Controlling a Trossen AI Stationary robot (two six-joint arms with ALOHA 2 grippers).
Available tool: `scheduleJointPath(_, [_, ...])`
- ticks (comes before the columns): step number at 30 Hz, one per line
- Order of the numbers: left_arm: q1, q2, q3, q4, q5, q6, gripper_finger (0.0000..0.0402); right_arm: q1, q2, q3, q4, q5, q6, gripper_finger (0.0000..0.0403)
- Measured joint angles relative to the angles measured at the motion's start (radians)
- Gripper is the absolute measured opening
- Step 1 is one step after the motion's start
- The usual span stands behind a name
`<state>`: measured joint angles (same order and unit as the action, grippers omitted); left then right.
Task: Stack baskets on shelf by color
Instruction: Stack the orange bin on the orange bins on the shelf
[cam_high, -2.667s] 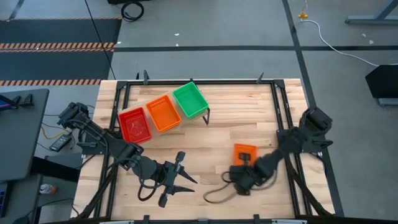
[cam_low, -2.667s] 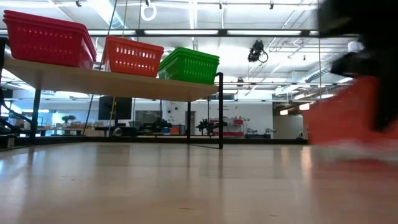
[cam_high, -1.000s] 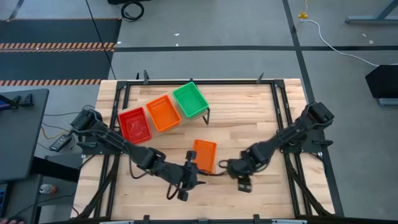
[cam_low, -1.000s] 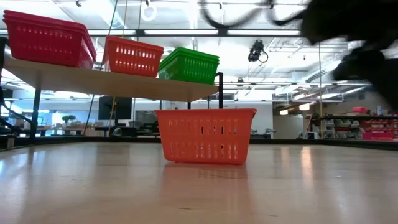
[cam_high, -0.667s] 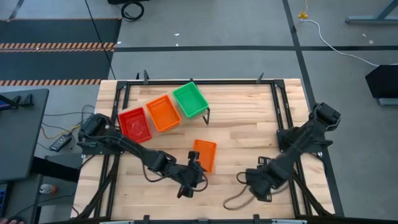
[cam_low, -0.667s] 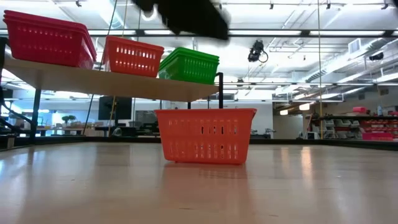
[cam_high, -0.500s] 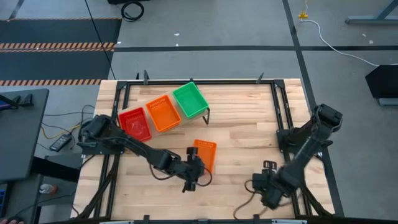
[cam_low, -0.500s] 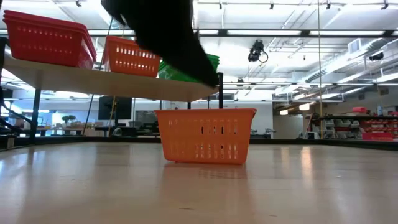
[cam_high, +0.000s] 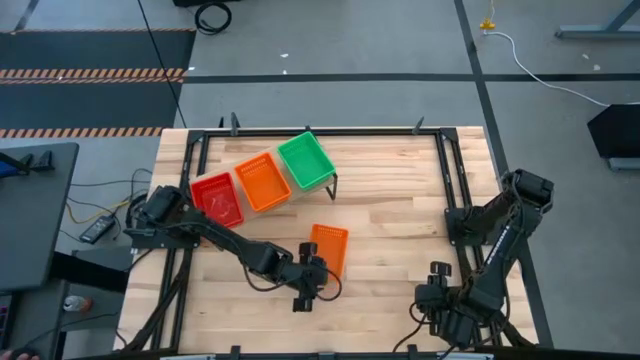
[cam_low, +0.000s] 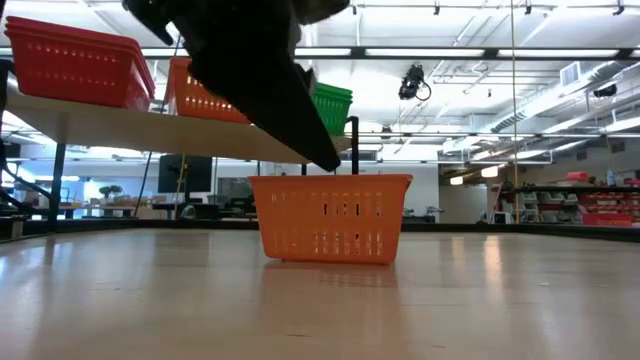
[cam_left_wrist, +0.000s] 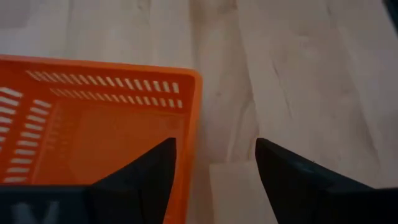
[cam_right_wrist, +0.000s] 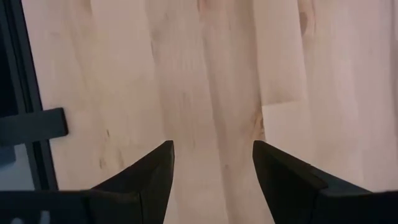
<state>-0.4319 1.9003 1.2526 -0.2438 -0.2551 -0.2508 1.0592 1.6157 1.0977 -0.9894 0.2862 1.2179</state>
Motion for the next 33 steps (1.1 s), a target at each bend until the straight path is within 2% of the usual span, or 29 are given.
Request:
scheduleJointPath(4, [0.004, 0.019, 0.001, -0.029, -0.044, -0.014, 0.0218, -0.016, 0.001, 0.0, 0.0, 0.008, -0.022, 0.0224])
scheduleJointPath(11, [0.032, 0.065, 0.0, -0.041, 0.005, -0.024, 0.02, -0.028, 0.002, 0.0, 0.002, 0.008, -0.027, 0.0224])
scheduleJointPath(21, [0.043, 0.065, 0.001, -0.02, -0.01, 0.026, 0.0162, -0.034, 0.002, -0.001, 0.003, 0.011, -0.051, 0.0224])
scheduleJointPath(28, [0.043, 0.065, 0.001, -0.024, 0.009, 0.037, 0.0113, -0.034, 0.002, -0.001, 0.008, 0.011, -0.051, 0.0224])
scheduleJointPath(33, [0.043, 0.065, 0.001, -0.037, 0.032, 0.038, 0.006, -0.034, 0.002, -0.001, 0.007, 0.011, -0.052, 0.0224])
